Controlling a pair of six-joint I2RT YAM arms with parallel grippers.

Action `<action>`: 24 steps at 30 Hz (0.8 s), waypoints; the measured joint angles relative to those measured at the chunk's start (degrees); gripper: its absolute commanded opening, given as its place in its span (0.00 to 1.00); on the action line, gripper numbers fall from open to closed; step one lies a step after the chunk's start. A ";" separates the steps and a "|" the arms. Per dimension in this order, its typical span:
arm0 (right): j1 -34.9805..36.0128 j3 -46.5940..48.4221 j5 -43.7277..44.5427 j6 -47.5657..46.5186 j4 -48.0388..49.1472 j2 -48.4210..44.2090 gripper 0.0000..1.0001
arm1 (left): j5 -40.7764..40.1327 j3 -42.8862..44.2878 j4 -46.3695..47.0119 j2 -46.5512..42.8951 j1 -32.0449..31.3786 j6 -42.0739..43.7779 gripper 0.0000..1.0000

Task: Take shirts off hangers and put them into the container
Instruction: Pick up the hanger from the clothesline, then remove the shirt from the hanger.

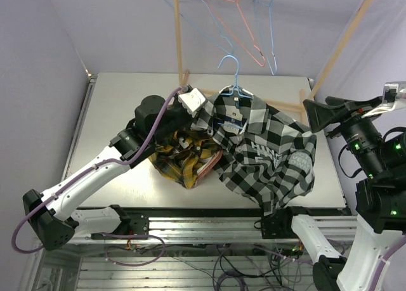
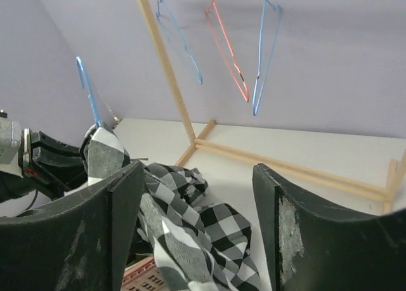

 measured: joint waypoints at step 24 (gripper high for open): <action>0.13 -10.16 4.57 -6.21 -1.95 4.00 0.66 | -31.85 21.18 -23.93 16.46 -0.24 -14.27 0.07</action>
